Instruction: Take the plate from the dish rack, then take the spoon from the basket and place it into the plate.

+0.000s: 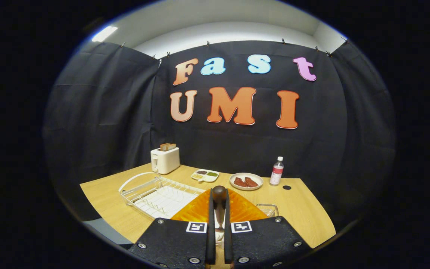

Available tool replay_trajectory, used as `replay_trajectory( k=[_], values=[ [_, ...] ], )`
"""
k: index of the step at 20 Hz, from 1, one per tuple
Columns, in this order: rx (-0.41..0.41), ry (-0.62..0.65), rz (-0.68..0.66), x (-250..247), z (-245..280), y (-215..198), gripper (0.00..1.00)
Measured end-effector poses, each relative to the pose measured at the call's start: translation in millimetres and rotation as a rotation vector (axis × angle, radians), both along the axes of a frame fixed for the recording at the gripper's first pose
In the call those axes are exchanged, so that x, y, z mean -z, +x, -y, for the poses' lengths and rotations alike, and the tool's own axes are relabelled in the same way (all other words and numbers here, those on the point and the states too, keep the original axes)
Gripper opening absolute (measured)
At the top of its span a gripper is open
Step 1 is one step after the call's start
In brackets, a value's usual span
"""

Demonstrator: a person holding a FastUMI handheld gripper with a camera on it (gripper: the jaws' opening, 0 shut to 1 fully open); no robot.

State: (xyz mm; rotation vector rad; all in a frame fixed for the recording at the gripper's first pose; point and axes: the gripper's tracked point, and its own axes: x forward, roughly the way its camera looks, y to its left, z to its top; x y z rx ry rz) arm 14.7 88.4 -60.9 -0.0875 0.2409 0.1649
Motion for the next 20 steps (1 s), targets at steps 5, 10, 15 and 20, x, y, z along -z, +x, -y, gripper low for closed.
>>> replay_trajectory(
  k=[5, 10, 15, 20],
  values=[
    [-0.07, 0.01, -0.018, 12.2, -26.1, -13.9, 0.09],
    [-0.128, 0.039, -0.05, 34.1, -48.0, -22.8, 0.09],
    [-0.168, 0.091, -0.09, 59.2, -60.5, -28.5, 0.09],
    [-0.203, 0.121, -0.123, 82.0, -67.8, -34.0, 0.09]
  ],
)
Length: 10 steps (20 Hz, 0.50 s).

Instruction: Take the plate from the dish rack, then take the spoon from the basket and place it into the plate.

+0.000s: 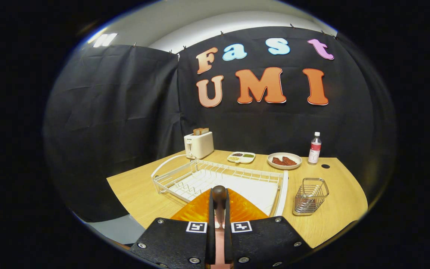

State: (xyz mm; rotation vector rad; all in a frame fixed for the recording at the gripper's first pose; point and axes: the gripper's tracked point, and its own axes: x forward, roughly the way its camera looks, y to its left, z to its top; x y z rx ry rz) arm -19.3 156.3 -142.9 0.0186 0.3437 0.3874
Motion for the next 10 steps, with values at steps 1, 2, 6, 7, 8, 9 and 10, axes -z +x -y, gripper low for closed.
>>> replay_trajectory(
  k=[1, 2, 6, 7, 8, 9, 10],
  values=[
    [-0.005, 0.004, -0.006, 4.1, -0.9, -2.0, 0.09],
    [-0.009, 0.007, -0.009, 6.8, -1.3, -3.4, 0.09],
    [-0.026, 0.016, -0.015, 14.5, -0.7, -10.9, 0.09],
    [-0.032, 0.011, -0.014, 17.5, -0.1, -13.3, 0.09],
    [-0.034, 0.002, -0.013, 19.9, 1.9, -15.2, 0.09],
    [-0.037, -0.01, -0.013, 22.9, 4.4, -17.3, 0.09],
    [-0.038, -0.017, -0.012, 26.0, 7.1, -20.4, 0.09]
  ],
)
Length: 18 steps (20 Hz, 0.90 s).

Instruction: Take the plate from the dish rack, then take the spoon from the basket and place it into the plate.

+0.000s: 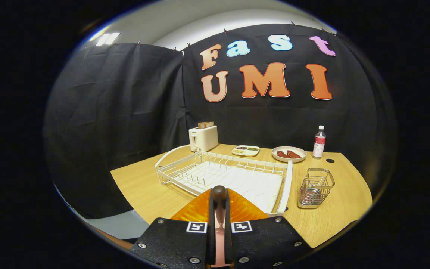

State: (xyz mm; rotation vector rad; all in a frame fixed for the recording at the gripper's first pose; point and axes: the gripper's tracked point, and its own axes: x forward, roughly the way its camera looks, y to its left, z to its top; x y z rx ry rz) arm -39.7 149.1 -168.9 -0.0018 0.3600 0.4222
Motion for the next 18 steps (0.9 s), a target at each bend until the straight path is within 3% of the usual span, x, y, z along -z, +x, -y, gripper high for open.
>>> replay_trajectory(
  k=[8, 18],
  values=[
    [0.003, 0.122, -0.07, 16.0, 21.4, -22.6, 0.11],
    [-0.021, 0.055, -0.102, 45.6, 19.8, -40.7, 0.18]
  ],
)
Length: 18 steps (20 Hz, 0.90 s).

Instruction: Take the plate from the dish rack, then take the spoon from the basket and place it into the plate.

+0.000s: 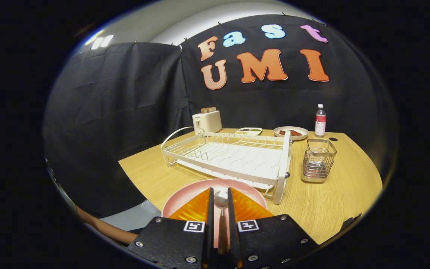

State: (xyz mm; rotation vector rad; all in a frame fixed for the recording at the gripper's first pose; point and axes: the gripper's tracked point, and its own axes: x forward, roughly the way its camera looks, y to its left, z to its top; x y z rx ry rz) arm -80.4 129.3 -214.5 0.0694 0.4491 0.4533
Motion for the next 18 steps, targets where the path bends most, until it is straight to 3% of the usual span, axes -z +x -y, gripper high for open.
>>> replay_trajectory(
  k=[3, 12, 18],
  values=[
    [0.036, 0.023, 0.025, -12.8, 7.9, 8.5, 0.18],
    [0.145, 0.013, 0.193, -76.5, 24.2, 37.6, 0.62],
    [0.243, -0.005, 0.315, -123.8, 36.0, 48.6, 0.84]
  ],
)
